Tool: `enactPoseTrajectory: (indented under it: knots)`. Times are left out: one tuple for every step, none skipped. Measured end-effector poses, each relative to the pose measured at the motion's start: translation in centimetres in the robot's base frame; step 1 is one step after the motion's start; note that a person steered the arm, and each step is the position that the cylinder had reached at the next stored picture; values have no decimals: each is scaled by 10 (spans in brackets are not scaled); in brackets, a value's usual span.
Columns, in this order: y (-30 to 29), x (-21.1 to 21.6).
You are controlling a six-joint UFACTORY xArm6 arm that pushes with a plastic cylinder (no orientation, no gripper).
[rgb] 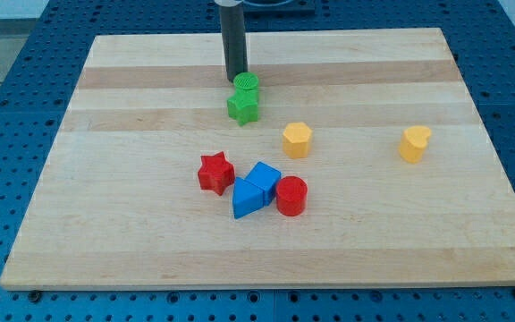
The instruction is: Place the green blocks and yellow blocks diagonal to each other
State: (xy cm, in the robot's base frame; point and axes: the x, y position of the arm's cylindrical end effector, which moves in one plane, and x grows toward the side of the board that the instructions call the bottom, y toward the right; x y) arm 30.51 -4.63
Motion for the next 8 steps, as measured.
enactPoseTrajectory:
  knots:
    - [-14, -7]
    - [42, -10]
    - [52, 11]
    - [61, 43]
    - [26, 67]
    - [16, 109]
    - [22, 139]
    - [64, 139]
